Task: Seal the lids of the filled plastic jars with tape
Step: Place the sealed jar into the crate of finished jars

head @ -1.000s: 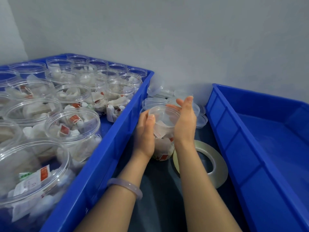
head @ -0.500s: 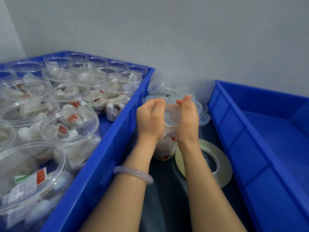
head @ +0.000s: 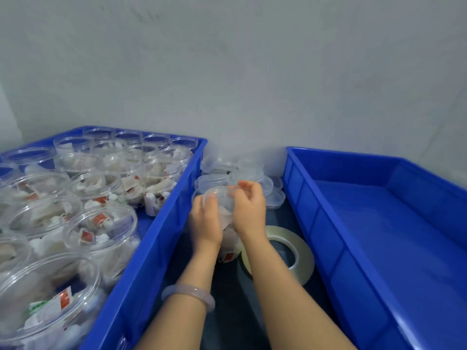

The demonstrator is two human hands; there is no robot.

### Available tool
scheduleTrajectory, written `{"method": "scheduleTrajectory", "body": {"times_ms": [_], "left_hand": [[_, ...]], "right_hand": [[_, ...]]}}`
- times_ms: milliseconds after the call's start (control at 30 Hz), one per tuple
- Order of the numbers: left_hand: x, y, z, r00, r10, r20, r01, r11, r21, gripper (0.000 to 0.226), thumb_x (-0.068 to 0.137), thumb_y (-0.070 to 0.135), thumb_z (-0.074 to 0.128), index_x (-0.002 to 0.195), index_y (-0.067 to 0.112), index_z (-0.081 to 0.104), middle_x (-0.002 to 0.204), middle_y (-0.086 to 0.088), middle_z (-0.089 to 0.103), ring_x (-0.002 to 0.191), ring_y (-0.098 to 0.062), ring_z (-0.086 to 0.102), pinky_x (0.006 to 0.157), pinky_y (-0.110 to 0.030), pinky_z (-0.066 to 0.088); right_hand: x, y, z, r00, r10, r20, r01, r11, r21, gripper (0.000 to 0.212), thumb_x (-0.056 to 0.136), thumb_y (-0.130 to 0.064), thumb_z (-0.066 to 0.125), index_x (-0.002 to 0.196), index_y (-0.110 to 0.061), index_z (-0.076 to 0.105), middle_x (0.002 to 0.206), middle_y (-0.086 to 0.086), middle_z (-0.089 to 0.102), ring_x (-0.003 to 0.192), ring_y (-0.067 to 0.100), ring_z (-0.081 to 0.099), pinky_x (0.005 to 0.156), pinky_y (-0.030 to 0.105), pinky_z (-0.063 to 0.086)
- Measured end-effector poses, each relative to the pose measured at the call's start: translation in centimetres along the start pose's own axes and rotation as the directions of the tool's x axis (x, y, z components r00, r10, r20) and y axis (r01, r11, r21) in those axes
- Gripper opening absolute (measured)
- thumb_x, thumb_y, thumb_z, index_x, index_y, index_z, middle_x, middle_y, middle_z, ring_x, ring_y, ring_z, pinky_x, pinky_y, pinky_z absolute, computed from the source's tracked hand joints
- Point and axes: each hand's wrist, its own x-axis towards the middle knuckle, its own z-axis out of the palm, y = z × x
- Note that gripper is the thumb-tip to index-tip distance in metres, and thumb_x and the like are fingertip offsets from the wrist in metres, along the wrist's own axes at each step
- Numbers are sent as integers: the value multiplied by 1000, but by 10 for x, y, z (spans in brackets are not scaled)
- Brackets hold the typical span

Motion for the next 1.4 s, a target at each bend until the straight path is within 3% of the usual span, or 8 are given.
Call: {"method": "scheduleTrajectory", "body": {"times_ms": [167,267,467,667,867,967,1067,1400], "left_hand": [[-24,97,44,951,308,-18,-302,918,-258,17,88,29,50,73,29,58,75,16,56,73,6,49,67,-9,38],[-34,152,92,919,372,130,-315,891,-326,24,77,35,45,83,33,68,96,11,65,86,-2,54,79,-13,40],[-76,130,178,738,122,664,-173,985,12,51,97,35,48,142,14,39,143,-9,46,131,-23,43,102,-27,32],[-81,56,174,786,-99,610,-275,828,488,42,93,35,51,133,23,48,137,-4,49,142,-26,21,112,-44,25],[-83,51,169,855,-31,517,-190,910,369,46,99,37,40,140,14,38,150,-10,29,132,-27,37,104,-40,35],[-84,51,168,870,-93,484,-115,916,384,46,101,37,34,139,11,36,144,-13,36,125,-30,43,98,-41,37],[-85,53,168,871,-91,483,-121,913,389,45,101,36,32,138,10,36,140,-14,39,122,-31,45,100,-44,39],[-83,51,166,848,-179,499,-47,912,408,42,102,36,30,139,16,34,135,-10,43,116,-27,50,92,-38,43]], "right_hand": [[10,-92,-34,944,-270,-189,302,939,165,18,88,0,50,89,-15,62,88,1,62,86,13,58,81,28,48],[22,-149,-83,810,-442,-384,504,860,73,19,80,-11,48,75,-25,59,75,-8,60,69,1,55,66,15,44],[48,-119,-177,676,-339,-655,261,940,-217,21,90,-12,44,103,-12,61,95,0,62,98,20,55,80,20,41],[56,-27,-213,919,30,-393,-161,939,-304,31,88,-14,54,116,-5,43,118,11,49,84,17,51,59,25,38],[55,-18,-210,783,97,-614,-376,860,-344,71,87,-72,27,69,-8,51,76,5,58,66,21,53,52,31,34],[56,-15,-224,888,204,-411,-311,926,-212,74,93,-67,20,58,-13,58,73,3,66,77,22,60,74,35,47],[49,-2,-218,931,357,-70,-364,911,-196,73,94,-66,18,96,-17,72,110,-5,65,115,14,50,106,43,35],[44,-17,-200,923,384,-26,-360,837,-413,54,96,-61,28,84,-23,64,87,-4,66,84,13,59,68,33,44]]}}
